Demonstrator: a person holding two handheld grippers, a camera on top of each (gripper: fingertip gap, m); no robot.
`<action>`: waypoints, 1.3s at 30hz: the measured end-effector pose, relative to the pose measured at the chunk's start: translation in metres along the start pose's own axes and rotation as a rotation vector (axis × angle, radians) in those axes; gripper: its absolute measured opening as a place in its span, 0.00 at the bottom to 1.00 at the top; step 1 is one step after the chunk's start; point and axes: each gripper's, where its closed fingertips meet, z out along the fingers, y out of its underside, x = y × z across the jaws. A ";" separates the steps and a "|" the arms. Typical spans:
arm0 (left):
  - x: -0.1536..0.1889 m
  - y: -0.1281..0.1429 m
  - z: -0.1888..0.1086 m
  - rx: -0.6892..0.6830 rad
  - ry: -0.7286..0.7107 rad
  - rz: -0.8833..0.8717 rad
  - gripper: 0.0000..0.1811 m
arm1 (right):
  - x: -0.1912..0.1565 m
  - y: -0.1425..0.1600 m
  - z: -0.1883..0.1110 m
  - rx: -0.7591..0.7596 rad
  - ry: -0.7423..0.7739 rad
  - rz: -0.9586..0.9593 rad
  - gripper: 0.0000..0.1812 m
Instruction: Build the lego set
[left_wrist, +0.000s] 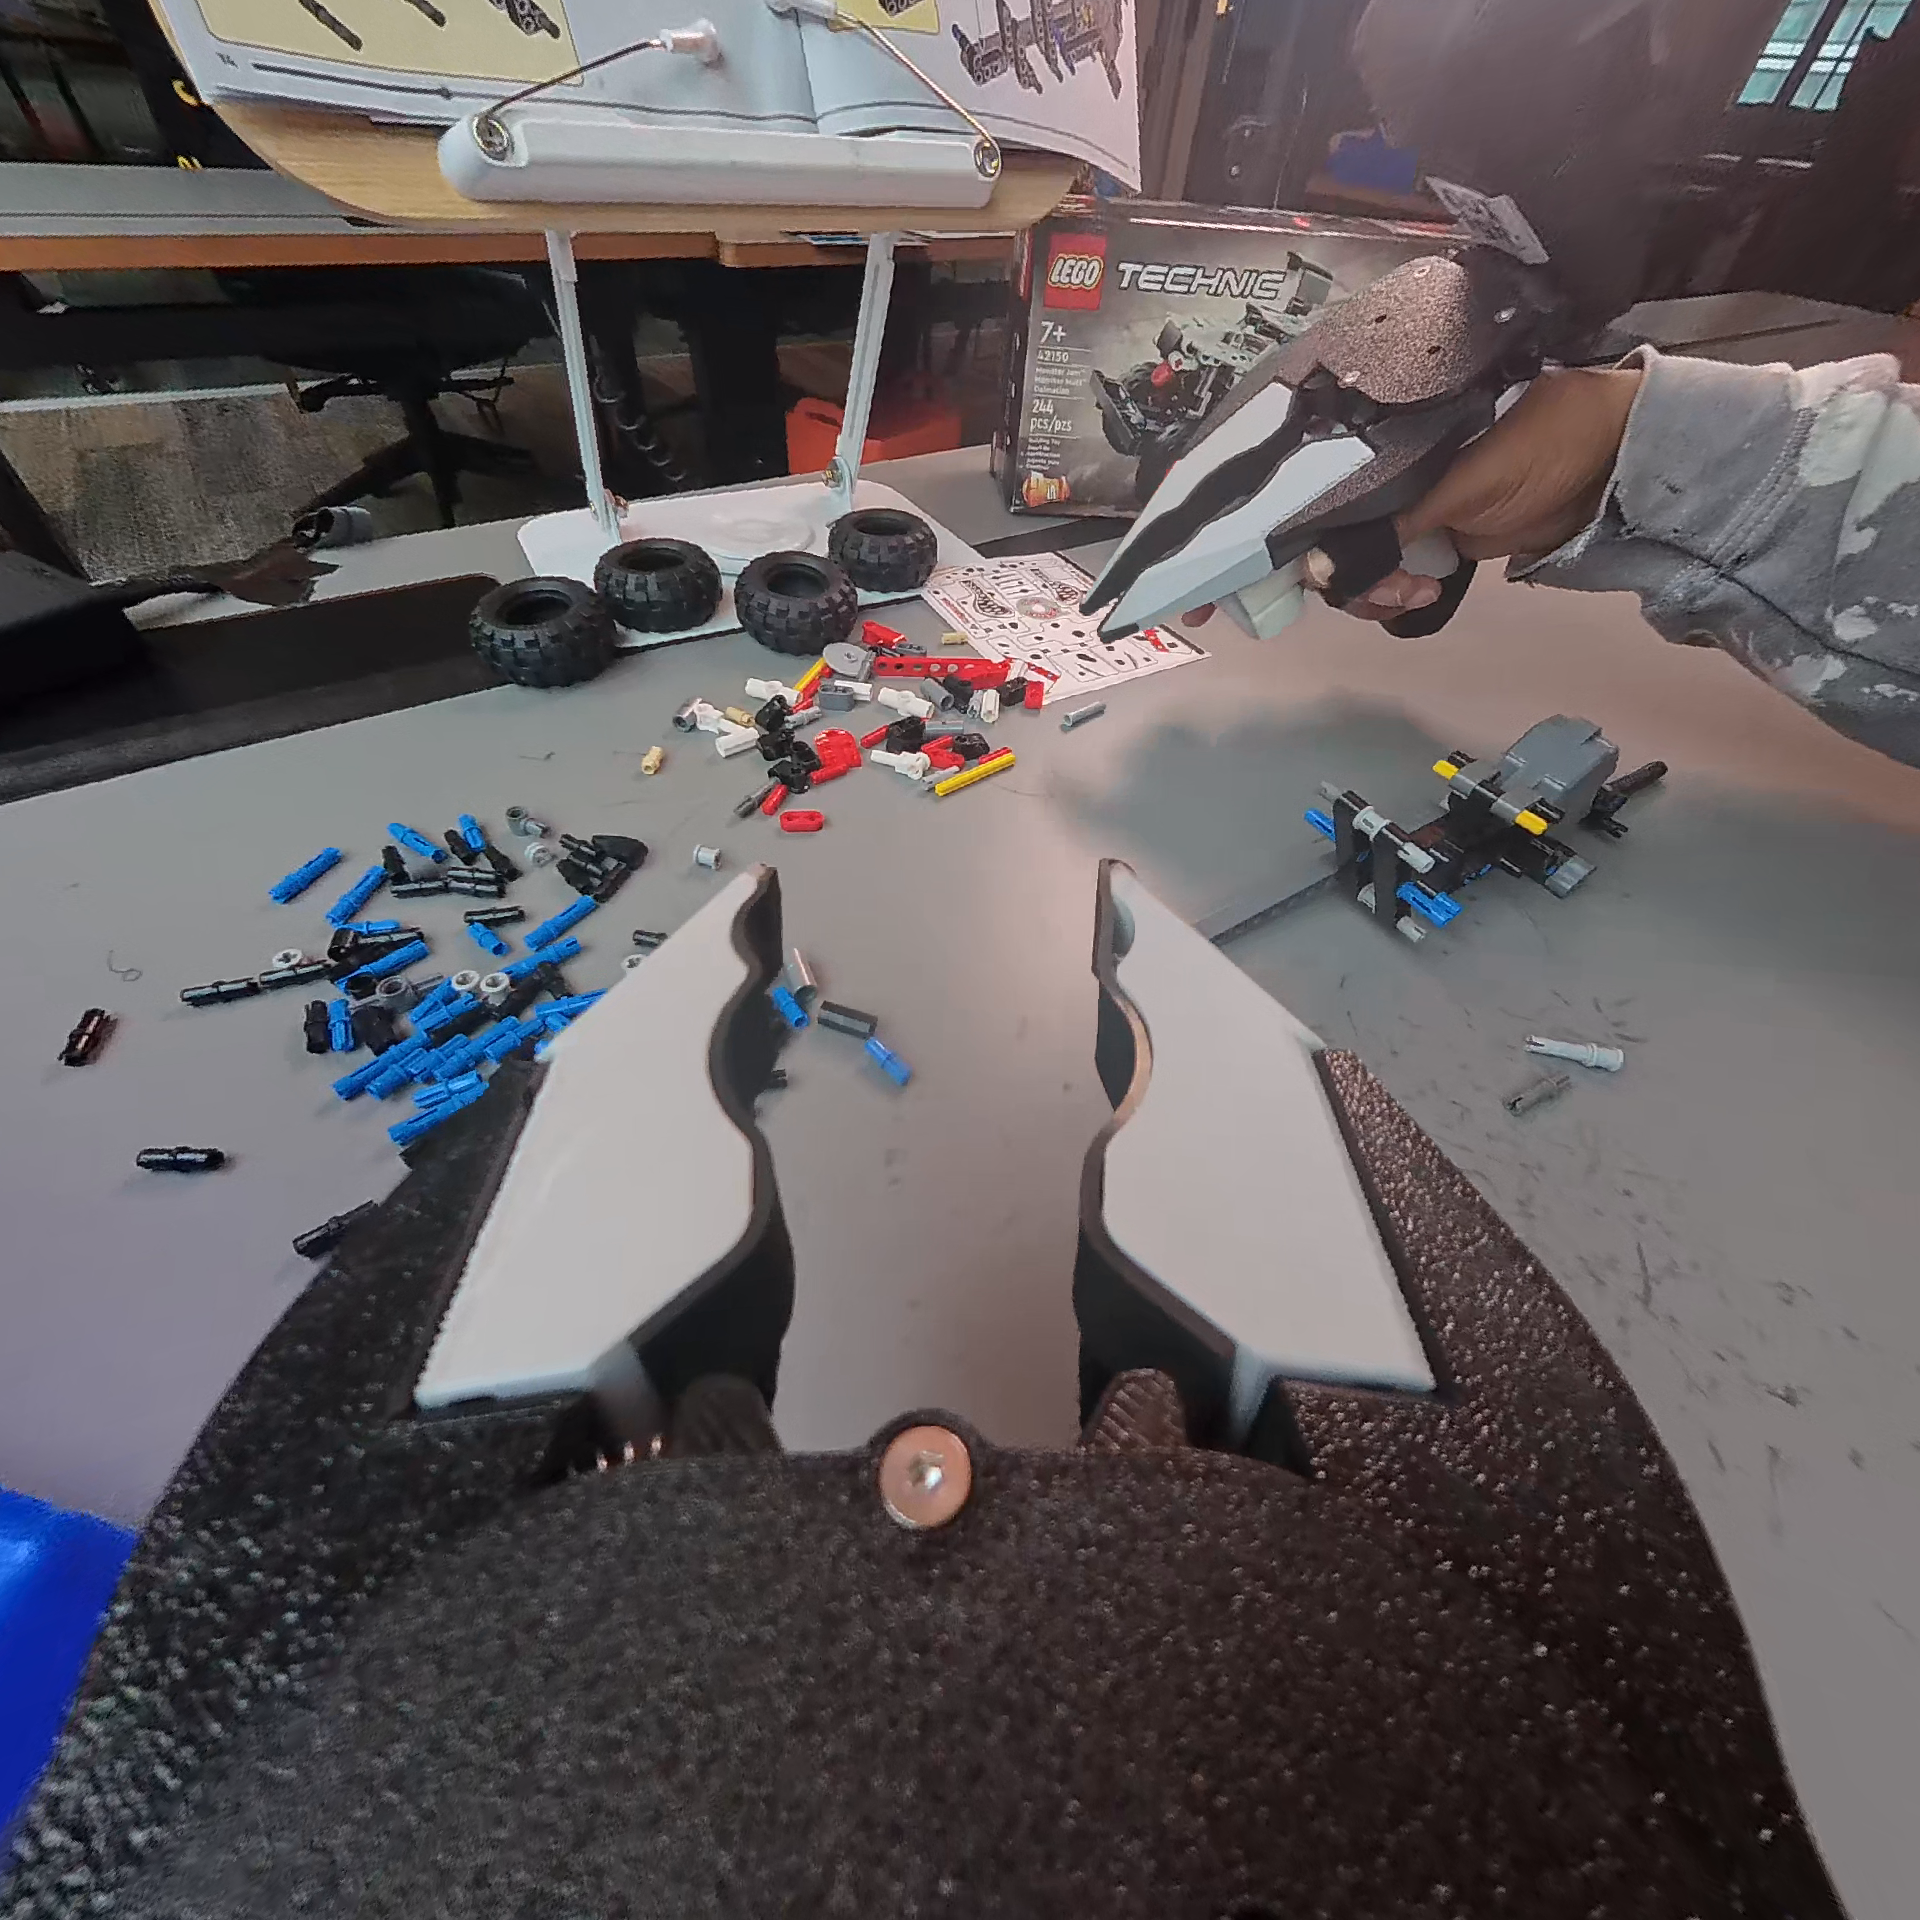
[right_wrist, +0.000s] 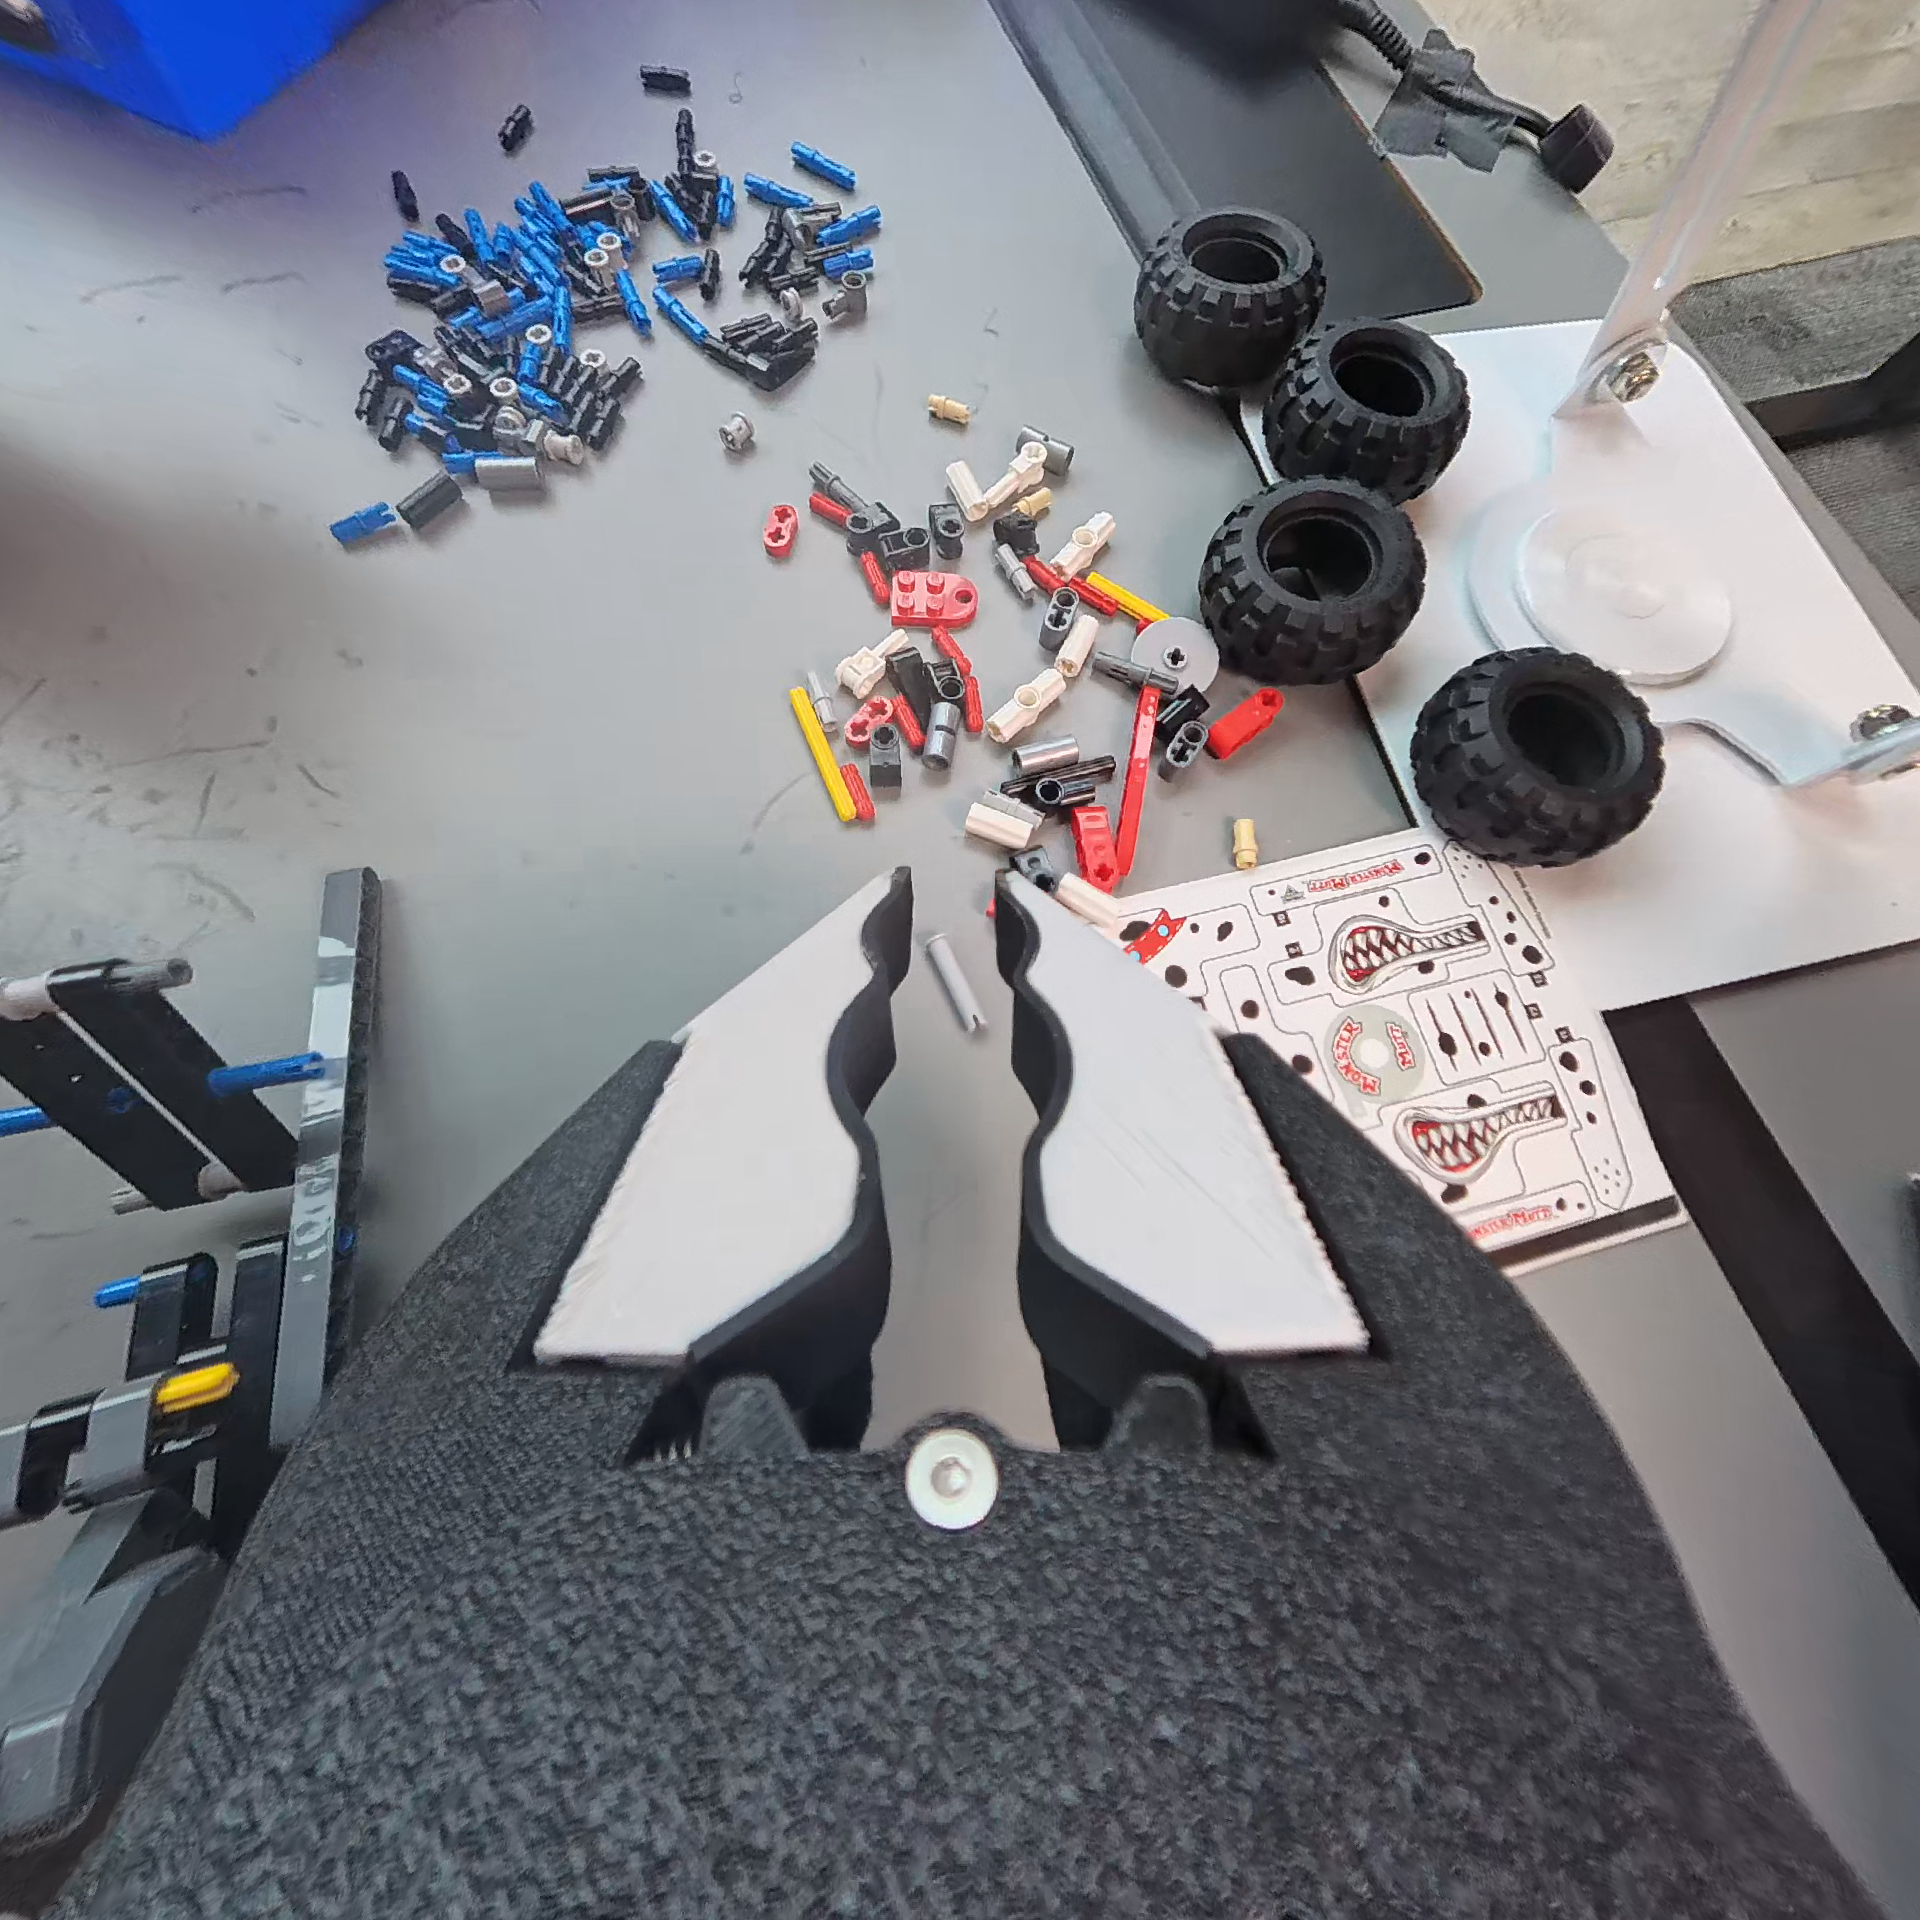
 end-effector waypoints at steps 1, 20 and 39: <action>0.000 0.000 0.000 -0.001 0.003 -0.004 0.35 | 0.000 -0.001 0.003 -0.003 0.000 -0.004 0.09; -0.001 -0.004 -0.004 0.018 0.002 -0.009 0.27 | -0.002 -0.008 0.026 -0.012 -0.024 -0.023 0.10; -0.004 -0.006 -0.006 0.032 -0.007 -0.018 0.22 | -0.002 -0.009 0.032 0.008 -0.017 -0.010 0.10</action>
